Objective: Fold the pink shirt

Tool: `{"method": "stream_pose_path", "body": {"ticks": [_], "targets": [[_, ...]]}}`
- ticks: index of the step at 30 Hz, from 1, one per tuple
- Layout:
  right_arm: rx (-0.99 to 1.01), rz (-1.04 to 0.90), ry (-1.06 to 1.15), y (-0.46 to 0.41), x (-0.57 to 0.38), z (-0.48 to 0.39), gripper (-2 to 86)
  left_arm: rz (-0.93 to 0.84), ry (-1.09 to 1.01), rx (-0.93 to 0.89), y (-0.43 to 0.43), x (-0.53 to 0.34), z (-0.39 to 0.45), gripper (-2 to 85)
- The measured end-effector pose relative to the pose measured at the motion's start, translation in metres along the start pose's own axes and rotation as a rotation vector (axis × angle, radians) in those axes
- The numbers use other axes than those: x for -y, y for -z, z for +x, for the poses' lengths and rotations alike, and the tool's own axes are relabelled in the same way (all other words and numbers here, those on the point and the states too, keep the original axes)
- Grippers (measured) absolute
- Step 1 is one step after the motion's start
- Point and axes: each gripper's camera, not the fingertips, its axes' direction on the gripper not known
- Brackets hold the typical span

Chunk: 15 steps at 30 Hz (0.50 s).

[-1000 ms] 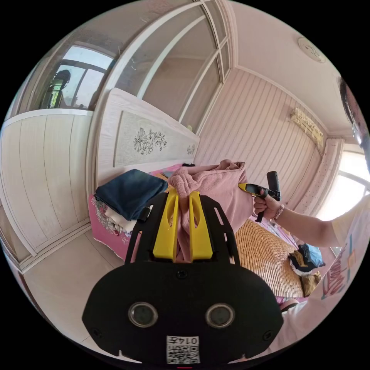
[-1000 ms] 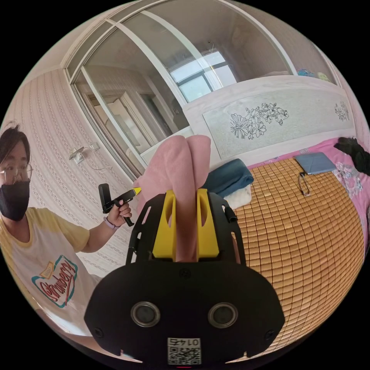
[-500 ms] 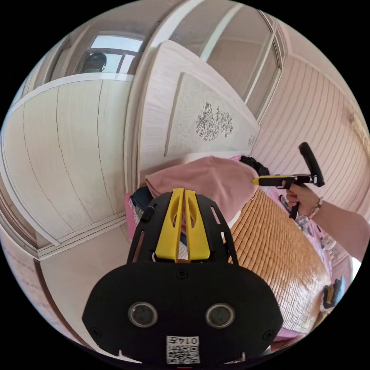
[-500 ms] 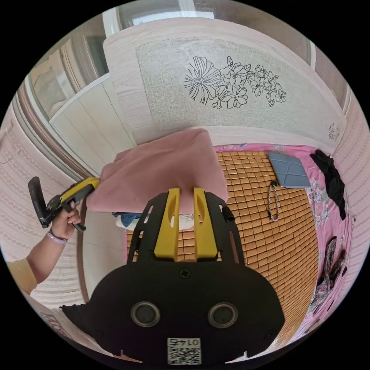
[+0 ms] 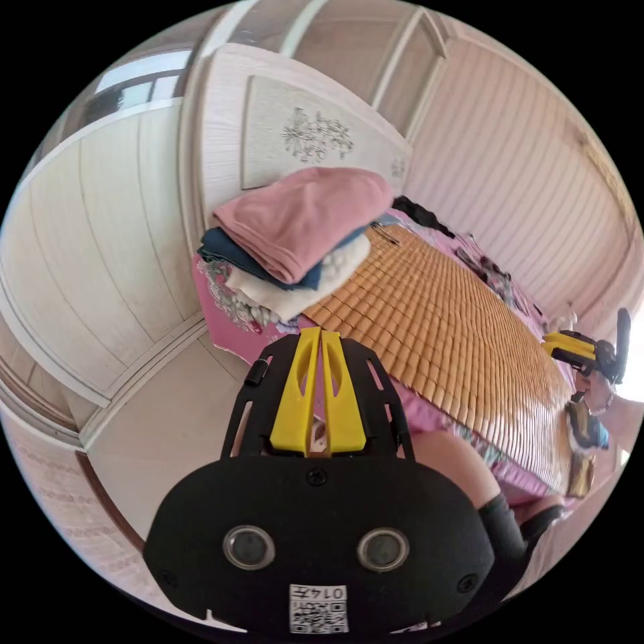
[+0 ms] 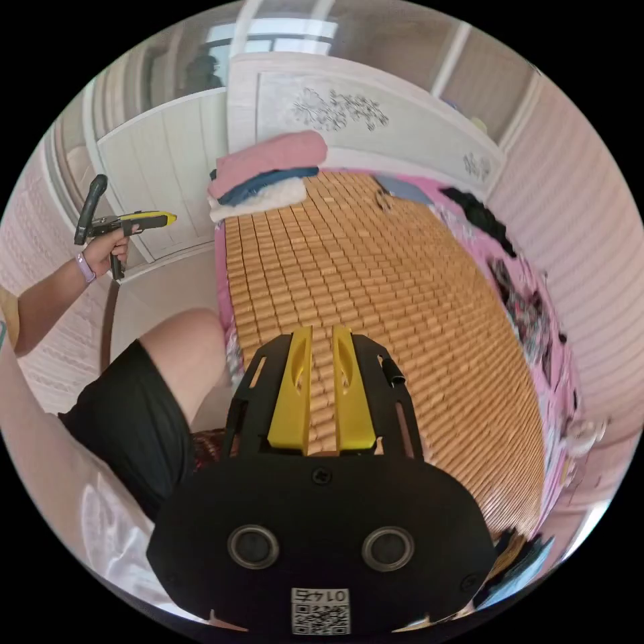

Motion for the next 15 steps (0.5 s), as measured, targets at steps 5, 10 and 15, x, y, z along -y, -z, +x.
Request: {"method": "stream_pose_path", "body": {"ticks": [5, 10, 15], "targets": [[-0.075, -0.165, -0.487, 0.098, -0.219, 0.0, 1.6, 0.021, -0.531, -0.107, 0.027, -0.051, 0.164, -0.6], [-0.225, -0.027, -0.843, 0.186, -0.348, 0.003, 1.0, 0.252, -0.958, -0.304, 0.069, -0.049, 0.319, -0.5], [-0.282, 0.213, -1.108, 0.24, -0.442, -0.003, 1.1, 0.219, -1.036, -0.69, 0.075, -0.06, 0.448, 1.0]]}}
